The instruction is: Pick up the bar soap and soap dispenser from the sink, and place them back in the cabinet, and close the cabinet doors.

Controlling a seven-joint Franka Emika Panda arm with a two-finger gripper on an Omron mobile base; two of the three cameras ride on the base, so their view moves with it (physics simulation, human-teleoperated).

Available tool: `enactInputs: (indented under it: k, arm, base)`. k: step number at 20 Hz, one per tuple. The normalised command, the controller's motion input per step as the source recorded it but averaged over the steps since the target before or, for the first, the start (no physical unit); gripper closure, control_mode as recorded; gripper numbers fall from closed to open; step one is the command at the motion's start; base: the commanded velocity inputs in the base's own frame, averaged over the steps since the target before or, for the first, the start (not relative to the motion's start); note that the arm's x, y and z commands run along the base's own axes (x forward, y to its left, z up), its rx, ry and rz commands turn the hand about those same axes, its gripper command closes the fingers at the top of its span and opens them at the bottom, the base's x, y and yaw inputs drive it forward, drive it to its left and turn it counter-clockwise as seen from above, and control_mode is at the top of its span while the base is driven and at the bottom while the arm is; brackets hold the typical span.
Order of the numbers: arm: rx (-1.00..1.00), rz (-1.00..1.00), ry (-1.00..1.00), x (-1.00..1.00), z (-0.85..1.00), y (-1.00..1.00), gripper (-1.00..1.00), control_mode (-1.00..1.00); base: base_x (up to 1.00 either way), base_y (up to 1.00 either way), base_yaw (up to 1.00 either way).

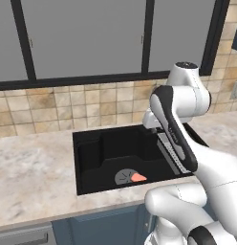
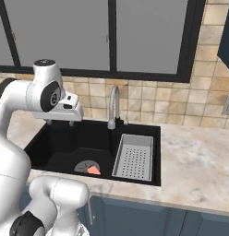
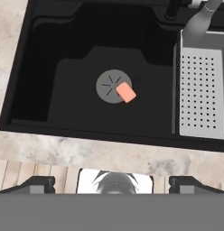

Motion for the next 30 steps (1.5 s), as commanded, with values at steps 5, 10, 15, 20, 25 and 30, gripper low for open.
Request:
enactInputs:
  k: [5, 10, 15, 20, 25, 30]
  arm:
    - [0.00, 0.00, 0.00, 0.31, -0.09, -0.07, -1.00, -1.00]
    - [0.00, 0.00, 0.00, 0.39, -0.18, -0.06, -1.00, -1.00]
    - [0.00, 0.00, 0.00, 0.28, -0.24, -0.07, -1.00, -1.00]
    - [0.00, 0.00, 0.01, 0.27, -0.19, -0.05, -1.00, -1.00]
    - [0.00, 0.00, 0.03, 0.23, -0.22, -0.04, -1.00, -1.00]
    - [0.00, 0.01, 0.03, 0.11, -0.31, -0.06, -1.00, -1.00]
  base:
    - [0.00, 0.00, 0.00]
    - [0.00, 0.00, 0.00]
    - [0.00, 0.00, 0.00]
    - [0.00, 0.00, 0.00]
    - [0.00, 0.00, 0.00]
    - [0.00, 0.00, 0.00]
